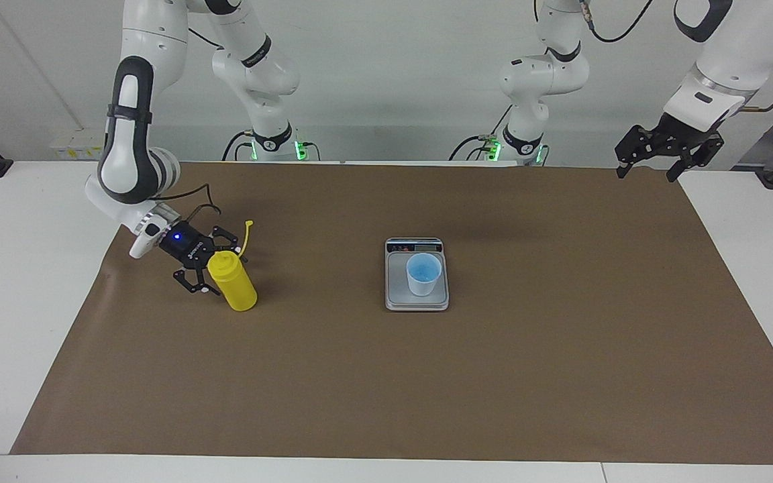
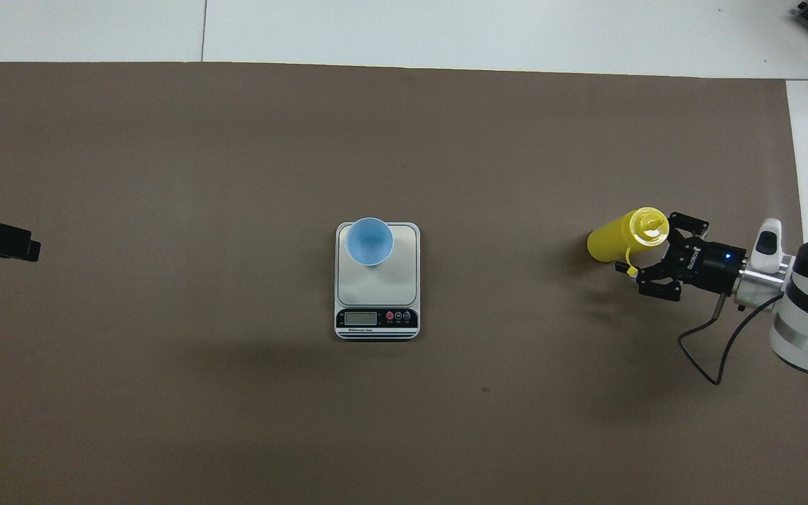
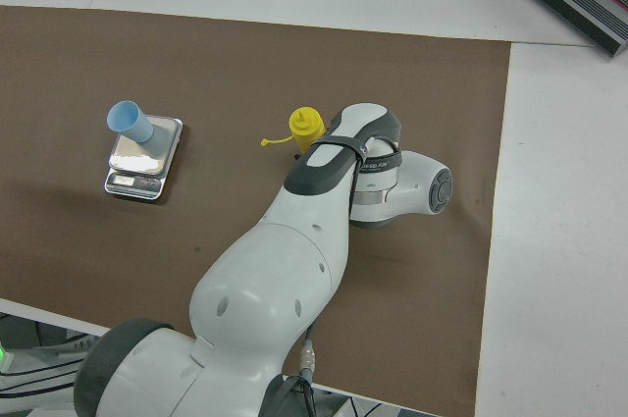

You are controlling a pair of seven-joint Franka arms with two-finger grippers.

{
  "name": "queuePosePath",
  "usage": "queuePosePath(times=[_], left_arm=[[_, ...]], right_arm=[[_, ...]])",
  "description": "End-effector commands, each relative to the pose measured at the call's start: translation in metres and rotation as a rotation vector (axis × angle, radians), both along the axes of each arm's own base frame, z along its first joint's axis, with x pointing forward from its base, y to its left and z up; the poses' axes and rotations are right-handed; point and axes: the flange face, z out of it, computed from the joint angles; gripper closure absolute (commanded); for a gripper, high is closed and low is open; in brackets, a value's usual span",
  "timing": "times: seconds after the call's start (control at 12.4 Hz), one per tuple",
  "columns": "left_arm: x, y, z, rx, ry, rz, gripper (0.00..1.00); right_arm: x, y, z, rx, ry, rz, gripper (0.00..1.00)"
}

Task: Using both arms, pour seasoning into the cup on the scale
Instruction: 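Reach the right gripper to the yellow bottle and grasp it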

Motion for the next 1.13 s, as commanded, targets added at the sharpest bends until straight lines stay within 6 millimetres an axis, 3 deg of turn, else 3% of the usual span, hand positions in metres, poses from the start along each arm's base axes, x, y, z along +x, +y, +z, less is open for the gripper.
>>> queuePosePath(times=[0.0, 0.08, 0.48, 0.56, 0.89, 0.97, 1.05], left_arm=[[-0.002, -0.005, -0.004, -0.002, 0.019, -0.018, 0.00], [-0.003, -0.008, -0.004, -0.001, 0.015, -0.022, 0.00], [-0.005, -0.004, -0.005, 0.000, 0.024, -0.009, 0.00], [-0.005, -0.004, -0.004, 0.000, 0.021, -0.009, 0.00], [-0.005, -0.003, -0.004, 0.000, 0.021, -0.004, 0.00], [-0.005, -0.004, -0.005, 0.000, 0.023, -0.006, 0.00], [-0.006, -0.002, -0.004, 0.000, 0.023, 0.002, 0.00]], right_arm=[[0.009, 0.001, 0.000, 0.018, -0.032, -0.037, 0.00], [0.012, 0.011, 0.000, 0.030, -0.032, -0.034, 0.00], [0.013, 0.016, 0.000, 0.027, -0.032, -0.038, 0.00], [0.014, 0.016, 0.001, 0.027, -0.035, -0.035, 0.19], [0.020, 0.023, 0.007, 0.043, -0.033, -0.044, 0.72], [0.024, 0.022, 0.013, 0.042, -0.042, -0.047, 0.78], [0.028, 0.022, 0.018, 0.043, -0.041, -0.050, 0.78]])
